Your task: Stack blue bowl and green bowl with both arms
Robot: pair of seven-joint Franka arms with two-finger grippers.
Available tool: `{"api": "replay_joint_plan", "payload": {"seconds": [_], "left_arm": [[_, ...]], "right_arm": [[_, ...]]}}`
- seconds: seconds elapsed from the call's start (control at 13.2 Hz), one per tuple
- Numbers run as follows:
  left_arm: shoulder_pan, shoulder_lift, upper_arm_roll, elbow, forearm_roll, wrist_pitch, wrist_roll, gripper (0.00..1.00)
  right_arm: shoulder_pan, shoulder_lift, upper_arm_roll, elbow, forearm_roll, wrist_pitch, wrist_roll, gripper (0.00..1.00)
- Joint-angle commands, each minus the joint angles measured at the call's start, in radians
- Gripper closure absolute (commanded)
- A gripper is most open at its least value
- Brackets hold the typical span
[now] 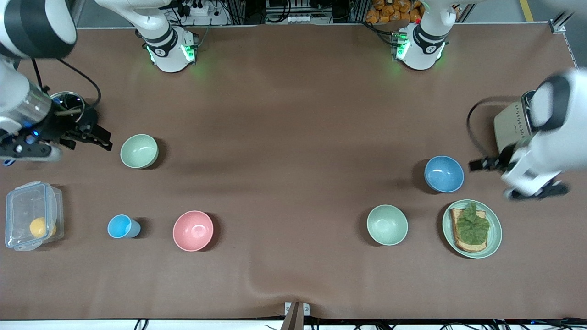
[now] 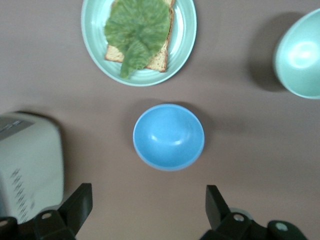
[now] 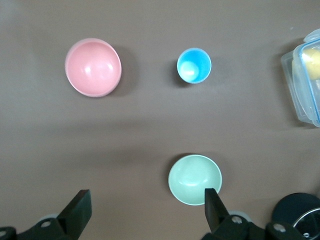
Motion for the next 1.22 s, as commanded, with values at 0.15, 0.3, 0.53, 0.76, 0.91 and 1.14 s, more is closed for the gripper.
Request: {"api": "replay_joint_plan", "payload": {"seconds": [0.15,0.3,0.53,0.76,0.91,1.14], "left_arm": [[0.067,0.06,-0.005,-0.102,0.038,0.135,0.018,0.0],[0.073,0.057,-0.006,-0.183,0.046,0.196,0.015,0.0],[0.122,0.055,-0.008,-0.303,0.051,0.327,0.018,0.0],[0.139,0.073,-0.009,-0.352,0.049,0.374,0.038,0.0],[0.145,0.083,-0.009,-0.358,0.049,0.385,0.038,0.0],[0.144,0.102,-0.011,-0.355,0.046,0.385,0.038,0.34]], "right_arm": [[-0.086,0.025,0.01,-0.097,-0.015,0.006,-0.118,0.0],[-0.103,0.01,0.01,-0.186,-0.008,0.061,-0.118,0.0],[-0.147,0.0,0.01,-0.306,-0.006,0.166,-0.143,0.0],[-0.188,0.005,0.01,-0.405,-0.005,0.265,-0.228,0.0],[-0.25,0.014,0.01,-0.537,-0.005,0.439,-0.308,0.0],[-0.281,0.052,0.01,-0.648,0.004,0.621,-0.379,0.05]]}}
